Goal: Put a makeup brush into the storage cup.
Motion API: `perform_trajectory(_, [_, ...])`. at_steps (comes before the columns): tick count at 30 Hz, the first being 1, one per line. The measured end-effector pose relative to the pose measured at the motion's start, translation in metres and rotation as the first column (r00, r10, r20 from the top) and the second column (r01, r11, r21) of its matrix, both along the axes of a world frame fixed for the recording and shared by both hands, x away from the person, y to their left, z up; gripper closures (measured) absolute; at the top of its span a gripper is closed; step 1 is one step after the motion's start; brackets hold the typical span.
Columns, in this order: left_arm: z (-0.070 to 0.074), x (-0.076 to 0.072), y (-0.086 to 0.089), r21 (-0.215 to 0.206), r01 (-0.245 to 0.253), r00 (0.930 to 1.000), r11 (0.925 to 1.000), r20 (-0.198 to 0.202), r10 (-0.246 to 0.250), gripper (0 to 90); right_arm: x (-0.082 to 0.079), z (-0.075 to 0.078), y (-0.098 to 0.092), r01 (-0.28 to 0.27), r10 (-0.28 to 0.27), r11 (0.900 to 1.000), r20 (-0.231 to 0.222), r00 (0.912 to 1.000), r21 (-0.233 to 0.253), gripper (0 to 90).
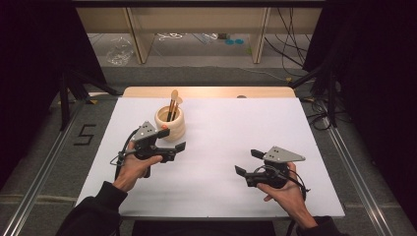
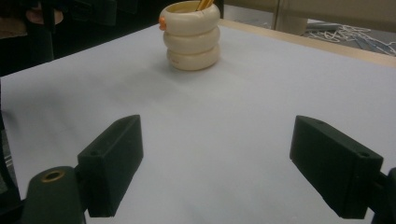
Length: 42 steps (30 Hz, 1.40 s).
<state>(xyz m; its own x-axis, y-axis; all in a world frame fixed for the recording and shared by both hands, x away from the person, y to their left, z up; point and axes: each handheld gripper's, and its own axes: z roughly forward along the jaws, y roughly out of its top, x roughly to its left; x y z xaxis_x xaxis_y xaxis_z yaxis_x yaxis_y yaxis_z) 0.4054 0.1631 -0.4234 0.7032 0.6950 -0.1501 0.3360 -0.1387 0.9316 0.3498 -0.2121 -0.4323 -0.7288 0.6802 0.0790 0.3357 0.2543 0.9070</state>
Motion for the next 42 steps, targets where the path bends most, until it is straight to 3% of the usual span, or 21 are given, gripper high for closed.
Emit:
perform_trajectory(2, [0.000,-0.003,-0.001,0.016,0.006,0.9999,0.9999,0.008,-0.006,16.2,0.001,0.000,0.000,0.004,-0.004,1.000,0.015,0.9999,-0.002,17.9])
perform_trajectory(7, [-0.002,-0.008,-0.003,0.010,0.007,1.0000,0.9999,0.005,-0.007,16.2,0.001,-0.001,0.001,0.008,-0.008,1.000,0.026,0.9996,0.005,17.6])
perform_trajectory(13, [-0.005,-0.013,-0.003,0.009,0.012,0.9999,0.9999,0.010,-0.012,16.3,0.000,0.000,0.000,0.008,-0.008,1.000,0.000,1.0000,-0.001,17.3])
perform_trajectory(14, [-0.005,-0.014,-0.003,0.017,0.017,0.9998,0.9997,0.012,-0.017,16.3,0.001,0.000,0.000,0.012,-0.012,1.000,0.019,0.9997,0.003,17.2])
perform_trajectory(18, [-0.008,-0.018,-0.005,0.021,0.023,0.9997,0.9995,0.008,-0.024,16.4,0.000,0.000,0.000,0.017,-0.017,1.000,0.023,0.9996,0.002,17.1])
perform_trajectory(24, [-0.012,-0.025,-0.007,0.028,0.020,0.9997,0.9994,0.012,-0.020,16.6,0.000,0.000,0.001,0.016,-0.016,1.000,0.015,0.9998,0.019,17.1])
perform_trajectory(28, [-0.016,-0.029,-0.007,0.031,0.029,0.9996,0.9991,0.008,-0.029,16.6,0.000,0.000,0.000,0.021,-0.021,1.000,0.011,0.9997,0.003,17.0])
perform_trajectory(30, [-0.018,-0.031,-0.007,0.050,0.032,0.9994,0.9982,0.014,-0.033,16.6,0.000,0.000,0.001,0.019,-0.019,1.000,0.011,0.9997,0.013,16.9])
perform_trajectory(42, [-0.024,-0.046,-0.014,0.050,0.062,0.9980,0.9968,0.012,-0.062,16.3,0.000,-0.001,0.000,0.023,-0.023,1.000,0.018,0.9996,0.016,16.5])
